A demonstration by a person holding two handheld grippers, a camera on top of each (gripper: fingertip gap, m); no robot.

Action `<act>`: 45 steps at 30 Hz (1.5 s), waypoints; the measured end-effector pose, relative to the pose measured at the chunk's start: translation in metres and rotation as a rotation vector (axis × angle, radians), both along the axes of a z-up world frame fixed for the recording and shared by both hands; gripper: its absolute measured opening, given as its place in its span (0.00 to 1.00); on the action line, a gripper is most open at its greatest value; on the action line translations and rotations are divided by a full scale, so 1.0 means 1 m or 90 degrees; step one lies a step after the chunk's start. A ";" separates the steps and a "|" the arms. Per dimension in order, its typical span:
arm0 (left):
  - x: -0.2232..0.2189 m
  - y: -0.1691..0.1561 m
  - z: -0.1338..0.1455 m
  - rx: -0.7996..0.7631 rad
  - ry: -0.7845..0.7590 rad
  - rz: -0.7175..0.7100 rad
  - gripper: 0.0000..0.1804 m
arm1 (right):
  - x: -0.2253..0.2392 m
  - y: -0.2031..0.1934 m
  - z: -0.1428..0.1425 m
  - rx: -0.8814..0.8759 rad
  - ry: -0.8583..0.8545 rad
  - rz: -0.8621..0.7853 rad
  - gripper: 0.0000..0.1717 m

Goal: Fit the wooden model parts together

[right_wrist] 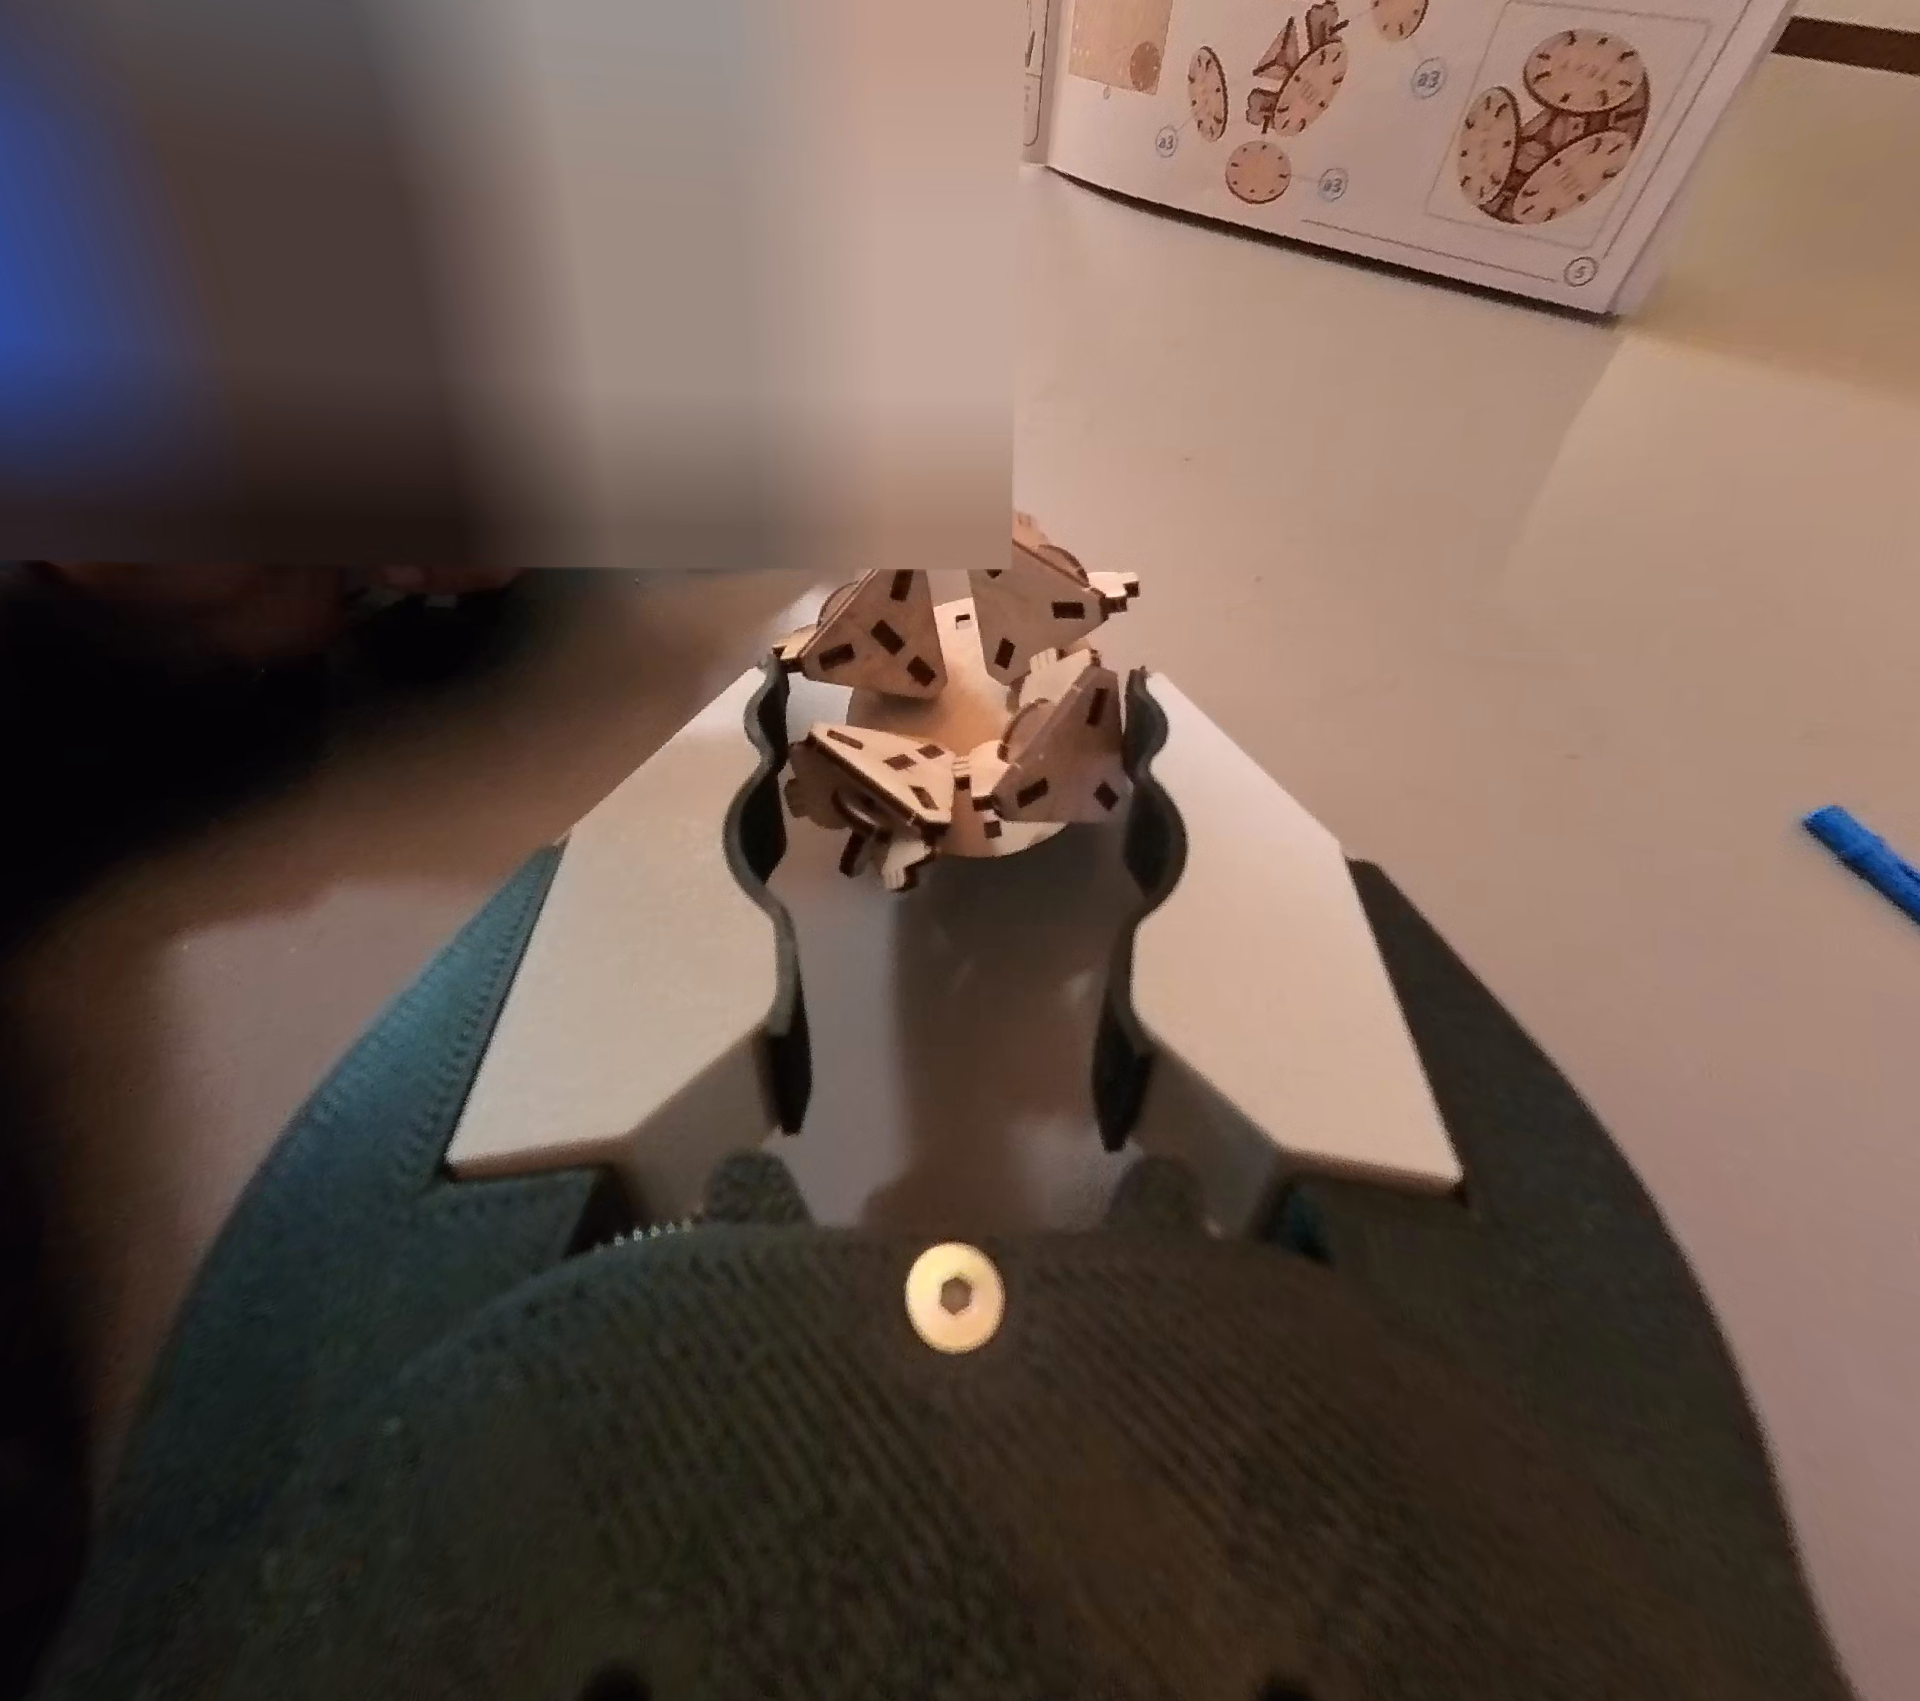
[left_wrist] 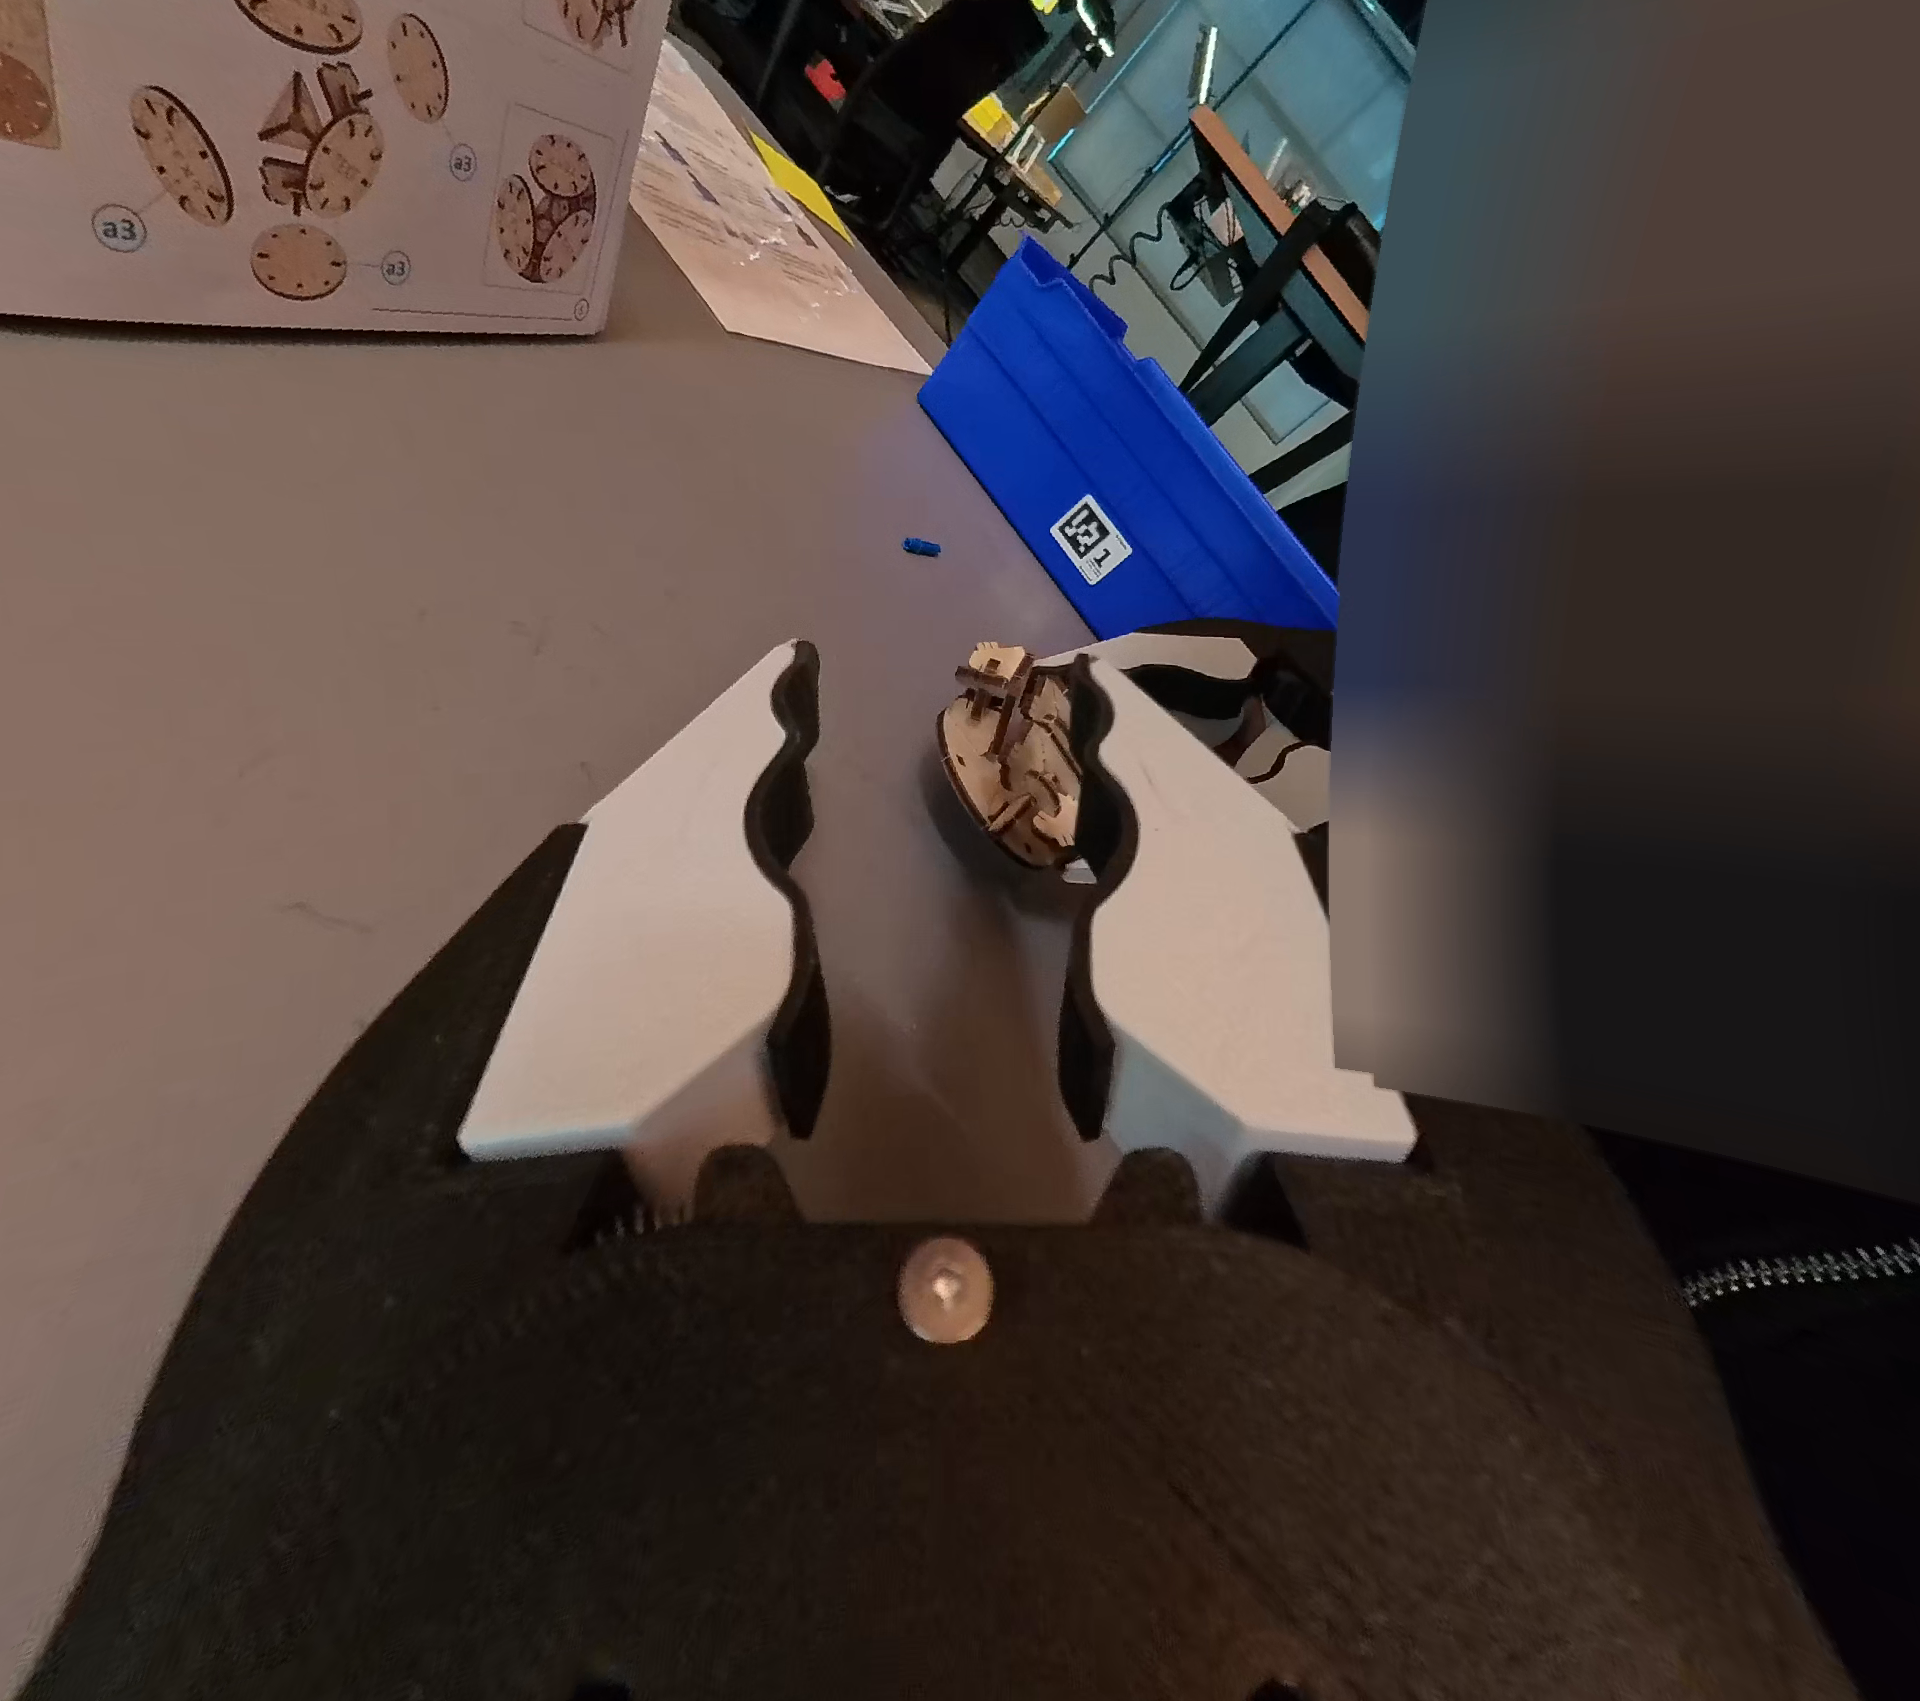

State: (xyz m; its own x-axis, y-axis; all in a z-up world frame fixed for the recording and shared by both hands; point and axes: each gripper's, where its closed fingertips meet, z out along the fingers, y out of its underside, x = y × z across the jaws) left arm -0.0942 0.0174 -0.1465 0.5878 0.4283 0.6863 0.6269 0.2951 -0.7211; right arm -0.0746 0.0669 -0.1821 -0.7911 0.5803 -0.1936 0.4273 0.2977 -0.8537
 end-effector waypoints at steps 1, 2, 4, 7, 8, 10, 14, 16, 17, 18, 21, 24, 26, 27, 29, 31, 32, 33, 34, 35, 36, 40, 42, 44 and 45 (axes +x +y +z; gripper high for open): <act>0.000 0.000 0.000 0.003 -0.001 0.000 0.26 | 0.000 0.000 0.000 0.000 -0.001 0.000 0.37; 0.000 -0.001 0.000 0.005 -0.001 0.001 0.26 | 0.000 0.000 -0.001 0.002 -0.002 0.000 0.37; 0.000 -0.001 0.001 0.007 -0.001 0.003 0.26 | 0.000 0.000 -0.002 0.005 -0.003 0.001 0.37; 0.000 -0.001 0.000 0.010 -0.004 0.002 0.26 | 0.000 -0.001 -0.002 0.007 -0.005 0.001 0.37; 0.000 -0.001 0.000 0.011 -0.005 0.002 0.26 | 0.000 0.000 -0.002 0.006 -0.006 0.001 0.37; 0.000 -0.002 0.000 0.014 -0.006 0.003 0.26 | 0.000 0.000 -0.002 0.006 -0.008 0.001 0.37; -0.001 -0.002 0.000 0.019 -0.011 0.004 0.26 | 0.000 0.000 -0.002 0.005 -0.010 0.001 0.37; -0.001 -0.003 0.000 0.021 -0.013 0.004 0.26 | 0.000 0.000 -0.002 0.004 -0.011 0.001 0.37; -0.001 -0.003 0.000 0.022 -0.013 0.005 0.26 | 0.000 0.000 -0.003 0.004 -0.011 0.002 0.37; -0.001 -0.003 0.000 0.023 -0.014 0.005 0.26 | 0.000 0.000 -0.003 0.004 -0.011 0.002 0.37; -0.002 -0.003 0.000 0.024 -0.015 0.005 0.26 | 0.000 0.000 -0.003 0.004 -0.012 0.002 0.37; -0.002 -0.003 0.000 0.026 -0.016 0.006 0.26 | 0.000 0.000 -0.003 0.004 -0.013 0.002 0.37; -0.002 -0.004 0.000 0.027 -0.016 0.006 0.26 | 0.000 0.000 -0.003 0.004 -0.013 0.002 0.37; -0.002 -0.004 0.000 0.027 -0.016 0.006 0.26 | 0.000 -0.001 -0.003 0.004 -0.013 0.002 0.37; -0.002 -0.004 0.000 0.028 -0.017 0.006 0.26 | 0.000 -0.001 -0.003 0.005 -0.013 0.002 0.37; -0.002 -0.004 0.000 0.028 -0.017 0.006 0.26 | 0.000 -0.001 -0.003 0.005 -0.014 0.003 0.37; -0.002 -0.004 0.000 0.028 -0.017 0.007 0.26 | 0.000 -0.001 -0.003 0.005 -0.014 0.003 0.37; -0.002 -0.004 0.000 0.026 -0.017 0.007 0.26 | 0.000 -0.001 -0.003 0.005 -0.014 0.003 0.37; -0.002 -0.003 0.000 0.022 -0.016 0.007 0.26 | 0.000 -0.001 -0.003 0.006 -0.015 0.003 0.37; -0.002 -0.003 -0.001 0.018 -0.015 0.006 0.26 | 0.000 -0.001 -0.004 0.006 -0.015 0.003 0.37; -0.001 -0.002 -0.001 0.015 -0.015 0.005 0.26 | 0.000 -0.001 -0.004 0.006 -0.015 0.004 0.37; -0.002 -0.003 -0.001 0.019 -0.017 0.005 0.27 | 0.000 -0.001 -0.004 0.009 -0.016 0.005 0.37; -0.002 -0.003 -0.001 0.021 -0.019 0.005 0.27 | 0.000 -0.001 -0.004 0.009 -0.017 0.005 0.37; -0.002 -0.003 -0.001 0.021 -0.019 0.005 0.27 | 0.000 -0.001 -0.005 0.009 -0.018 0.005 0.37; -0.002 -0.003 -0.001 0.021 -0.019 0.005 0.27 | 0.000 -0.001 -0.005 0.009 -0.018 0.005 0.37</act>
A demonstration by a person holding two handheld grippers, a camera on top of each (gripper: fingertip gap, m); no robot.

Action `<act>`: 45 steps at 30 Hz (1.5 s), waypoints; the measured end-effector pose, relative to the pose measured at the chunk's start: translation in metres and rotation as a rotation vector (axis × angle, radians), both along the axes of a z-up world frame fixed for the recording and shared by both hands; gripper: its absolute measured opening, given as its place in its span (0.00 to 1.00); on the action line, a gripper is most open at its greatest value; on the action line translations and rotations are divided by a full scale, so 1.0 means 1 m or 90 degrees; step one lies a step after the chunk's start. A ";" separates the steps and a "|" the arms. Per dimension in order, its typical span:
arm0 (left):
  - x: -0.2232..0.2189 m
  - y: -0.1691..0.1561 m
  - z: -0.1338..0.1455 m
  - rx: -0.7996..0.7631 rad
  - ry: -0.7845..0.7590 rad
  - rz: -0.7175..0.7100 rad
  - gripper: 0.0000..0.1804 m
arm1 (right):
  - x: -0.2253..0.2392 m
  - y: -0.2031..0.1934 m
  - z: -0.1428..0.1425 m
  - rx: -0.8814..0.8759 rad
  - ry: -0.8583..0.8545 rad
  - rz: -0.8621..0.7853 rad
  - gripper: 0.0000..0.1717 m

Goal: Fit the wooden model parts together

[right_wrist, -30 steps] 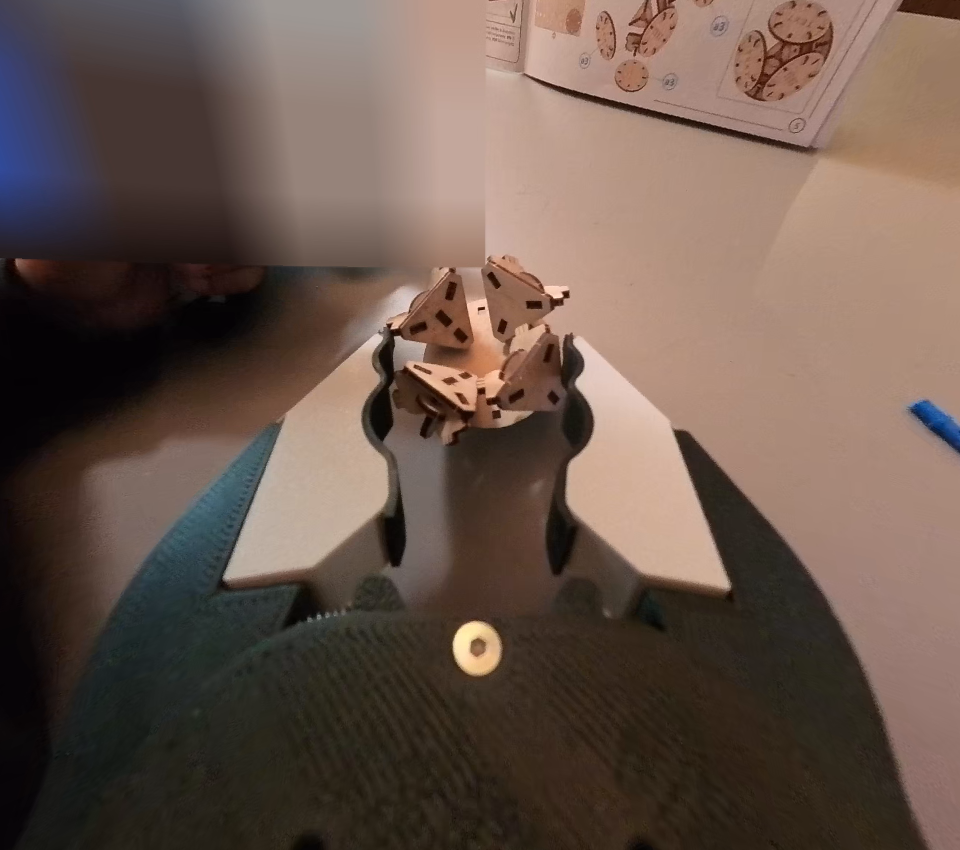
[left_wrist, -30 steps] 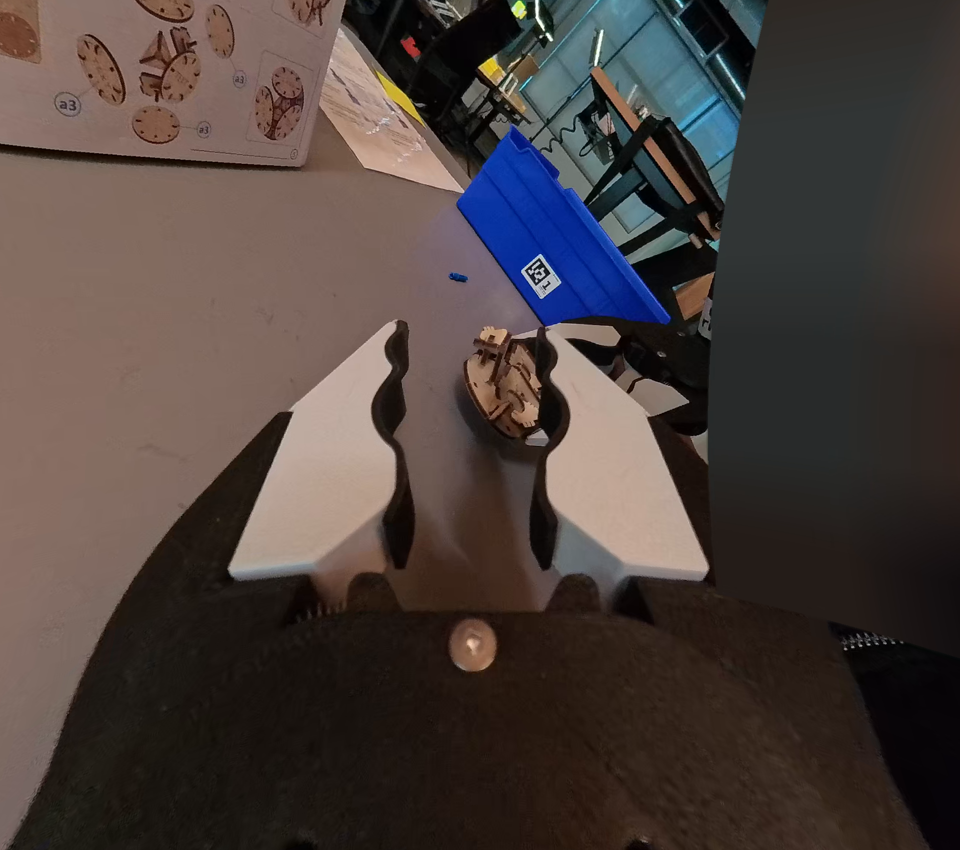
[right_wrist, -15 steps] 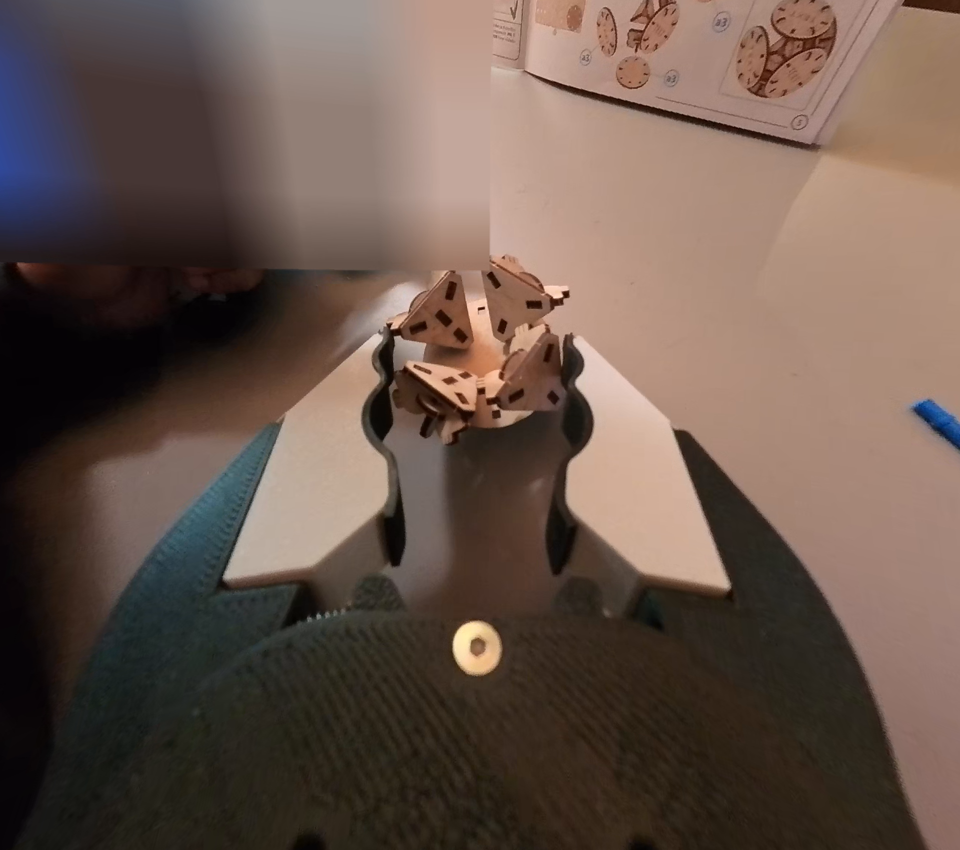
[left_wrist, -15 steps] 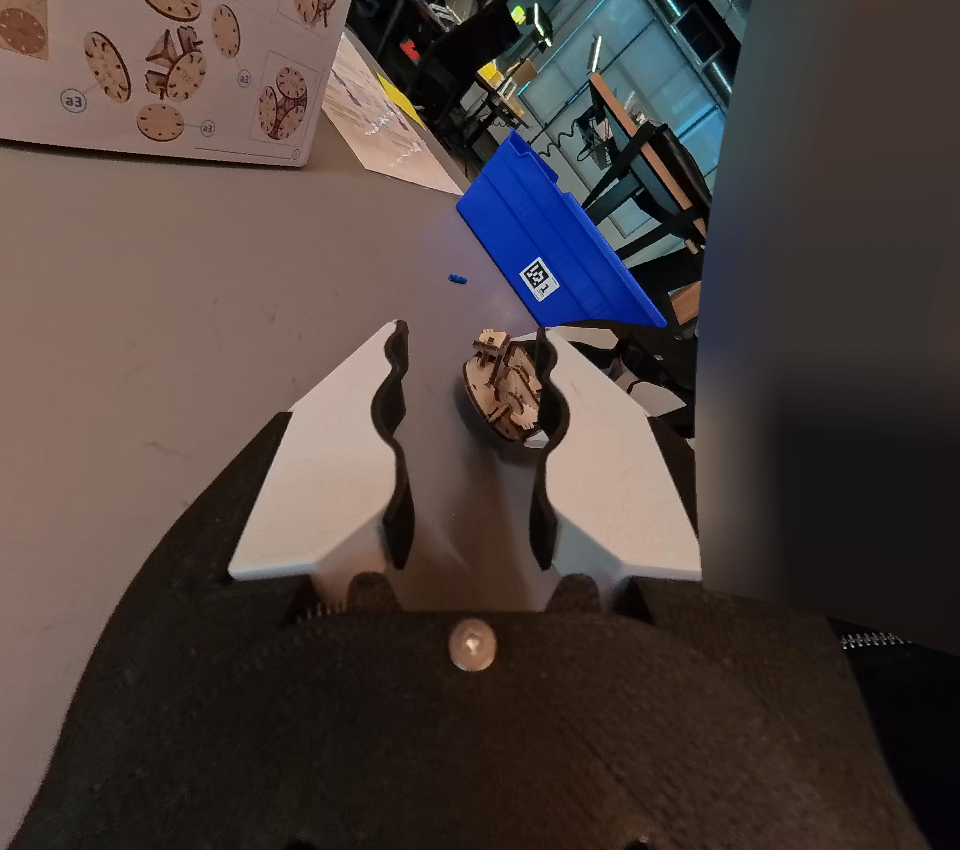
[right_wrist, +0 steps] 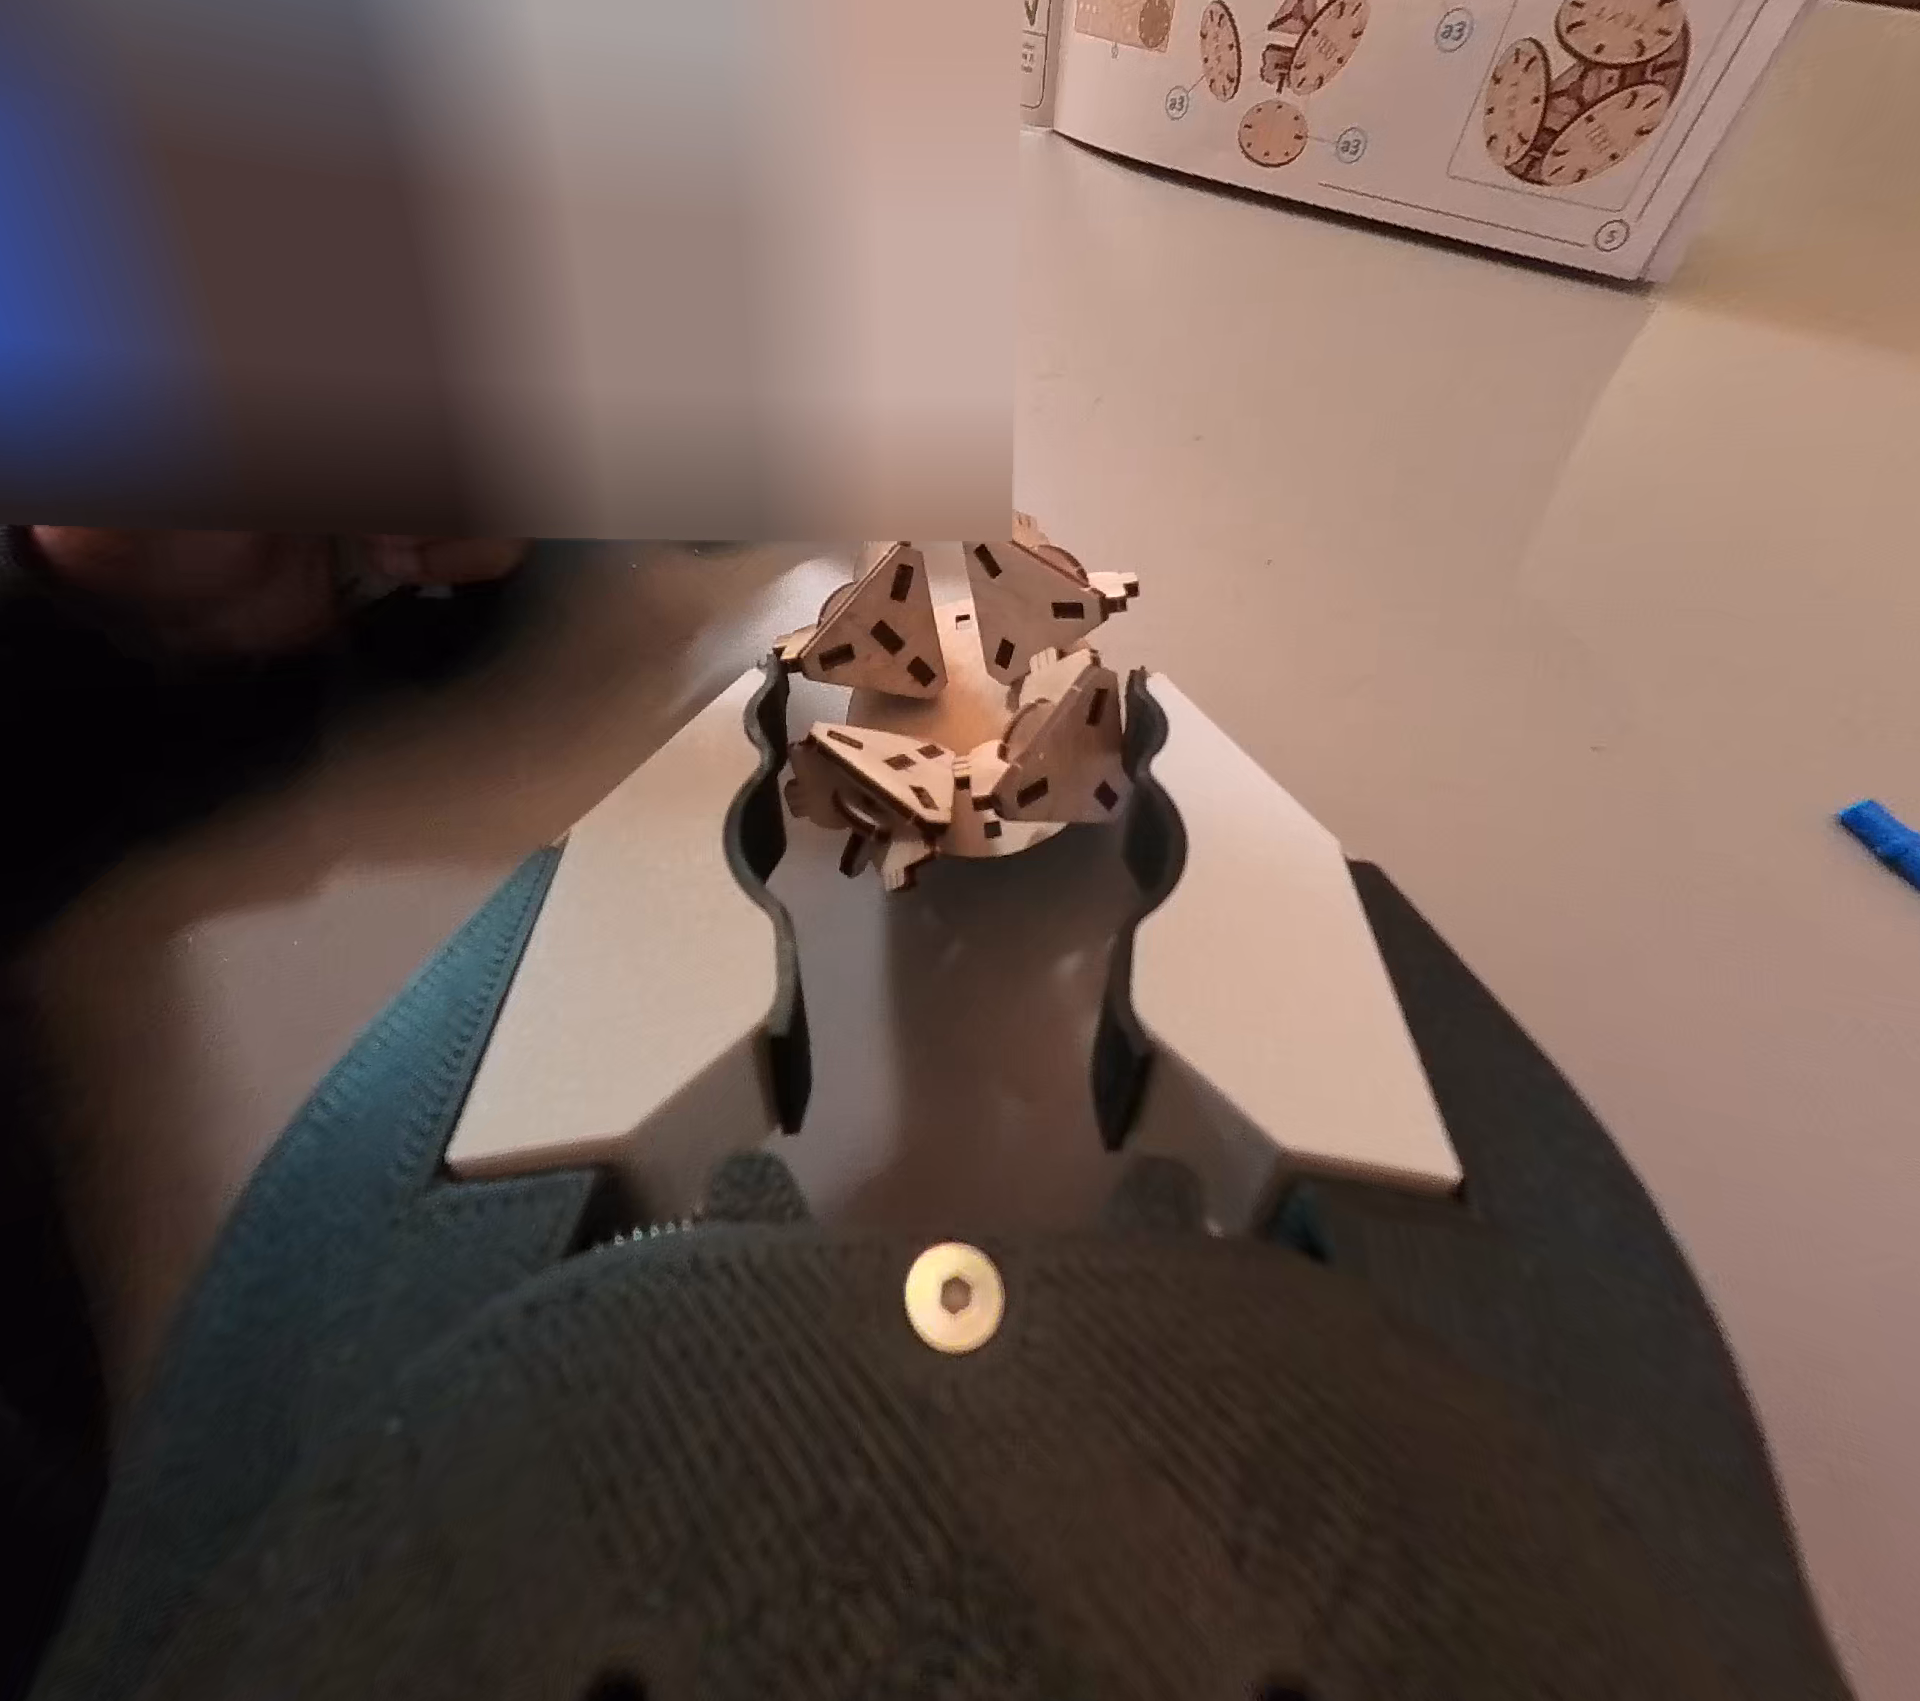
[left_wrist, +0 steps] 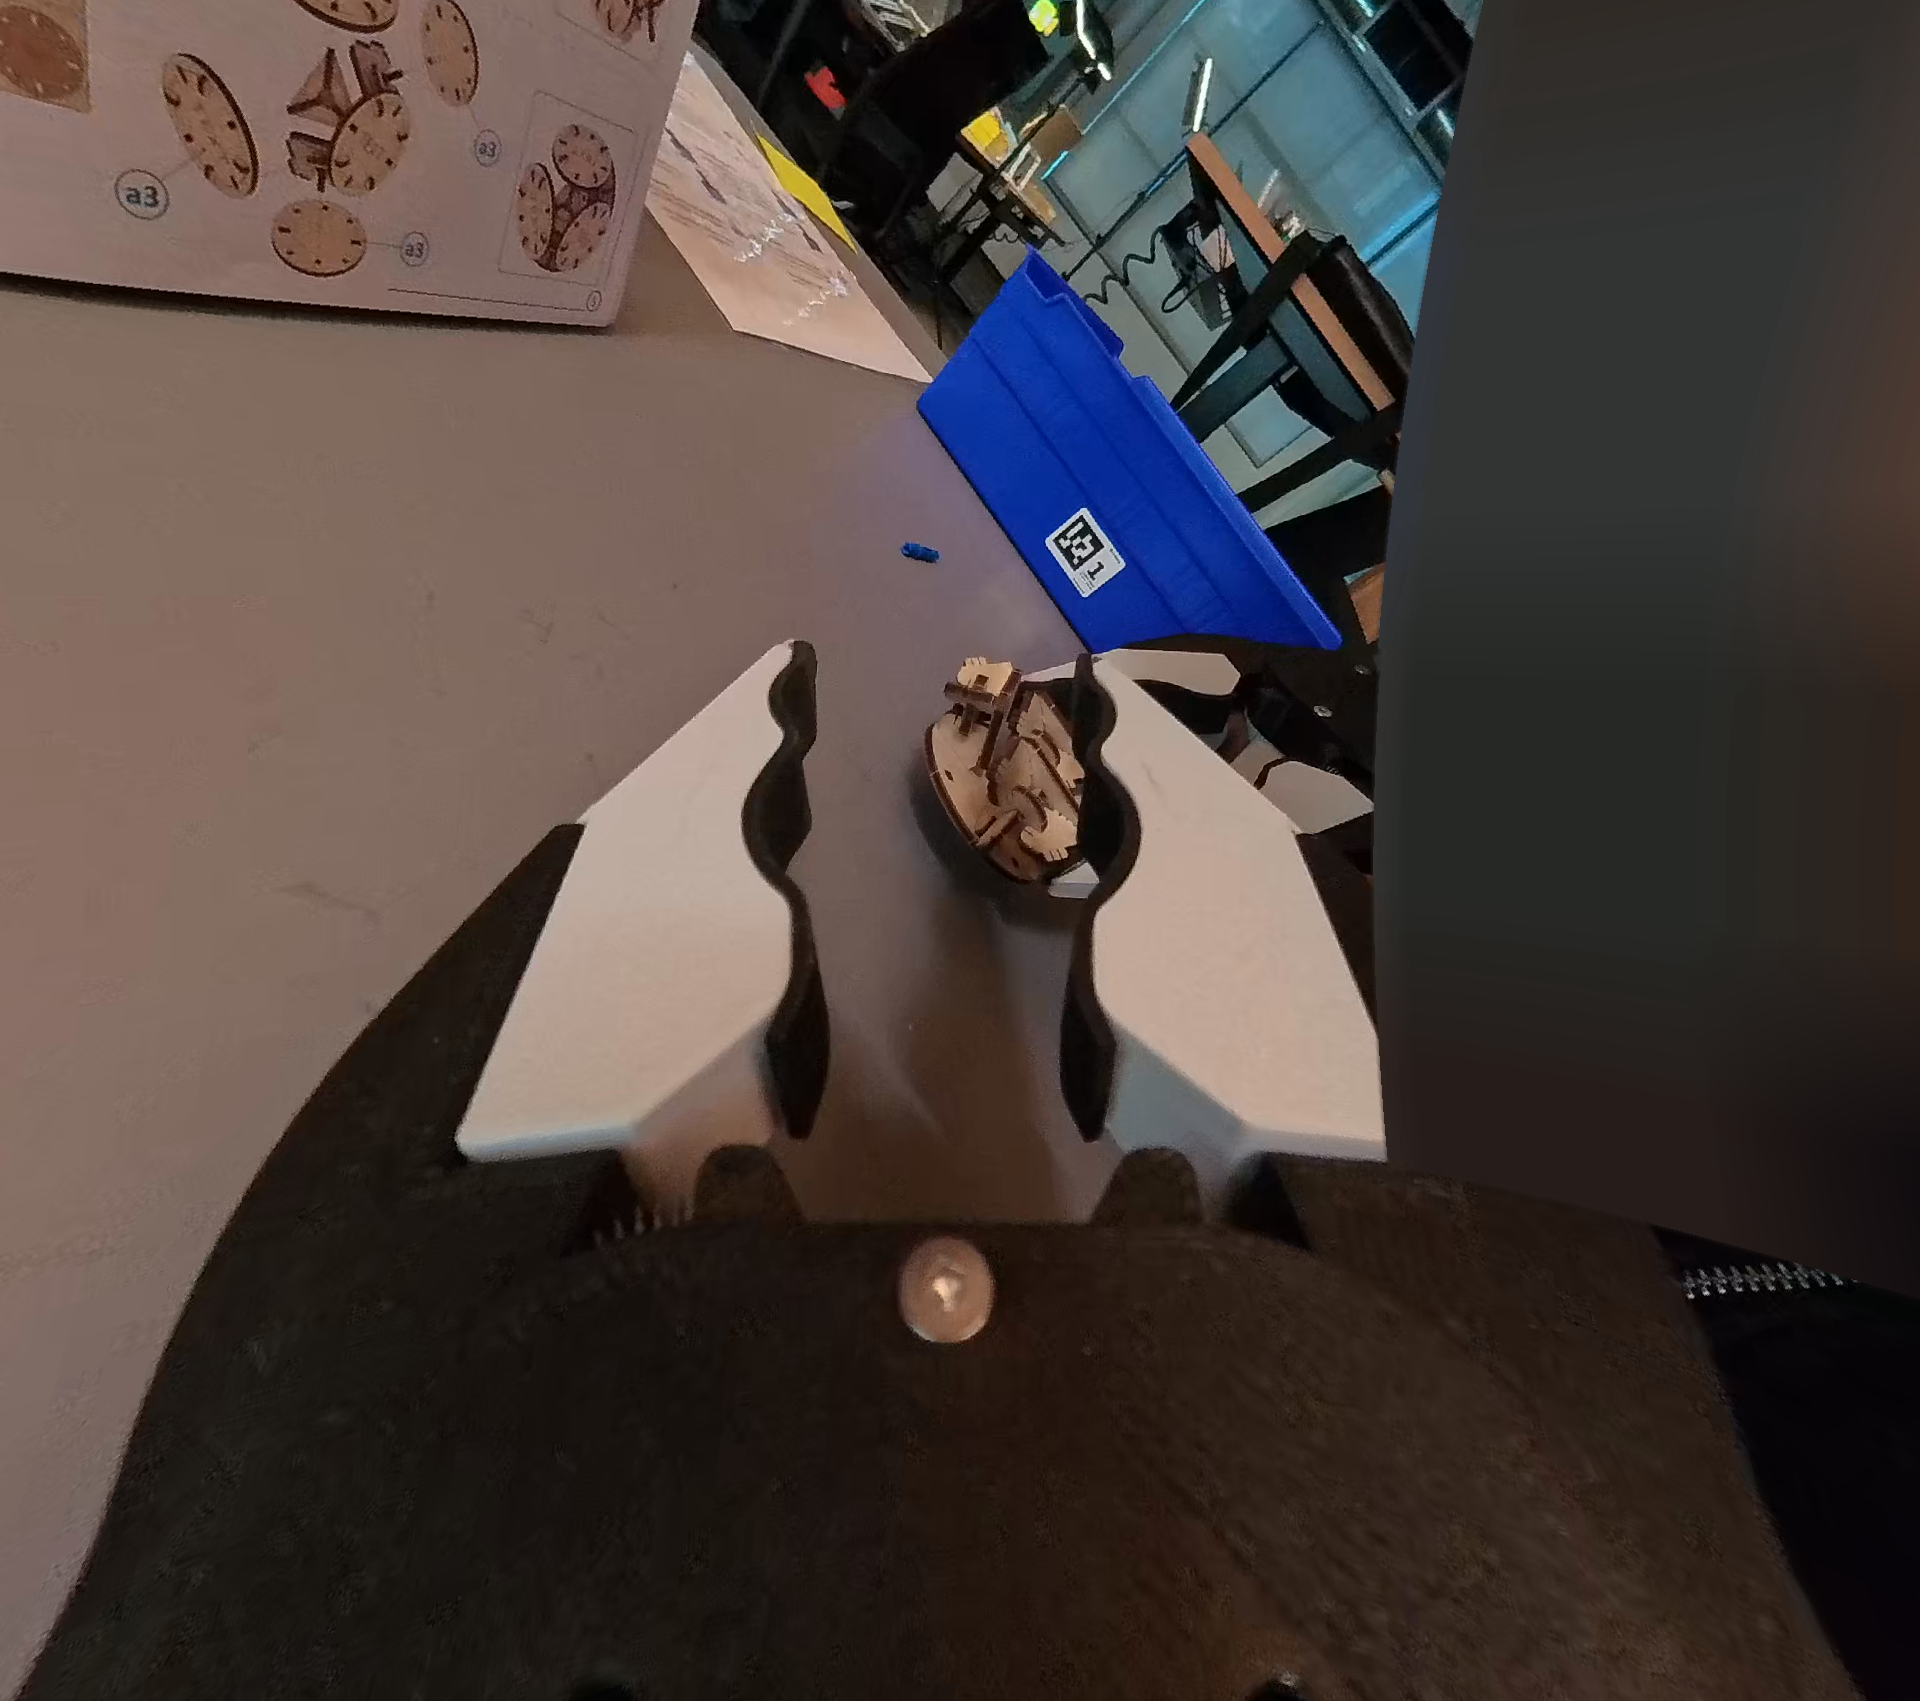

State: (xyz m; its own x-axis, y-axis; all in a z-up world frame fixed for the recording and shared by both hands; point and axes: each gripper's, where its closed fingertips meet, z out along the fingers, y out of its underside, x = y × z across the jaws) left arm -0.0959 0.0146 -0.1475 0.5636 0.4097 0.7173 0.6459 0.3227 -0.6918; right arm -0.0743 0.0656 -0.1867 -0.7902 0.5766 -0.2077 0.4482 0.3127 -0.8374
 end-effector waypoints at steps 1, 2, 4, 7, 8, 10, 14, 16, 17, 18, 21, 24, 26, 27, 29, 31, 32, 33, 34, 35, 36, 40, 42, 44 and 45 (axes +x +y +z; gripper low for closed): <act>0.000 0.000 0.000 0.001 0.000 0.000 0.27 | 0.000 0.000 0.000 0.000 0.000 0.000 0.37; 0.000 0.000 0.000 0.002 -0.001 0.000 0.27 | 0.000 0.000 0.000 0.001 -0.001 0.000 0.37; 0.000 0.000 0.000 0.003 -0.001 0.001 0.27 | 0.000 0.000 -0.001 0.002 -0.001 0.001 0.37; 0.000 -0.001 0.000 0.004 -0.001 0.001 0.27 | 0.000 0.000 -0.001 0.004 -0.002 0.001 0.37; 0.000 -0.001 0.000 0.003 0.000 0.002 0.27 | 0.000 0.000 -0.001 0.005 0.000 0.001 0.37; 0.000 -0.001 0.001 0.000 0.004 0.004 0.27 | 0.000 0.000 0.000 0.005 0.005 0.001 0.37; 0.003 0.003 0.001 -0.032 0.026 0.003 0.27 | 0.003 -0.001 0.004 -0.007 0.017 0.000 0.37; 0.005 0.005 0.001 -0.052 0.038 0.000 0.27 | 0.005 -0.001 0.012 -0.024 0.039 -0.001 0.37; 0.007 0.007 0.000 -0.060 0.042 -0.005 0.27 | 0.007 -0.002 0.018 -0.037 0.053 0.001 0.37; 0.009 0.009 0.000 -0.067 0.043 -0.013 0.26 | 0.009 -0.003 0.025 -0.047 0.070 0.003 0.37; 0.017 0.019 -0.003 -0.071 0.032 -0.051 0.26 | 0.015 -0.004 0.049 -0.054 0.158 0.004 0.37; 0.030 0.033 0.002 -0.014 0.013 -0.116 0.26 | 0.024 -0.006 0.071 -0.046 0.261 0.010 0.37; 0.039 0.039 0.014 0.064 0.001 -0.161 0.22 | 0.032 -0.008 0.083 -0.039 0.329 0.013 0.37; 0.042 0.040 0.020 0.100 -0.002 -0.179 0.22 | 0.036 -0.011 0.087 -0.044 0.361 0.020 0.37; 0.048 0.039 0.035 0.169 -0.002 -0.213 0.21 | 0.044 -0.017 0.091 -0.040 0.397 0.046 0.37; 0.051 0.033 0.050 0.234 0.008 -0.226 0.20 | 0.052 -0.022 0.095 -0.051 0.424 0.070 0.37; 0.052 0.029 0.058 0.264 0.014 -0.231 0.20 | 0.055 -0.023 0.098 -0.059 0.432 0.075 0.37; 0.053 0.025 0.065 0.289 0.020 -0.238 0.20 | 0.056 -0.023 0.101 -0.066 0.438 0.077 0.37; 0.056 0.022 0.071 0.308 0.026 -0.249 0.20 | 0.058 -0.022 0.103 -0.073 0.444 0.078 0.37; 0.058 0.020 0.075 0.318 0.035 -0.262 0.20 | 0.058 -0.021 0.104 -0.075 0.447 0.077 0.37; 0.061 0.020 0.078 0.315 0.044 -0.273 0.20 | 0.057 -0.020 0.105 -0.076 0.451 0.073 0.37; 0.068 0.028 0.070 0.219 0.054 -0.291 0.18 | 0.055 -0.019 0.101 -0.050 0.460 0.068 0.37; 0.070 0.030 0.065 0.188 0.048 -0.301 0.13 | 0.056 -0.020 0.099 -0.038 0.467 0.075 0.37; 0.073 0.032 0.062 0.174 0.044 -0.317 0.07 | 0.058 -0.022 0.099 -0.033 0.478 0.082 0.37; 0.075 0.032 0.061 0.172 0.043 -0.327 0.05 | 0.059 -0.023 0.099 -0.031 0.481 0.085 0.37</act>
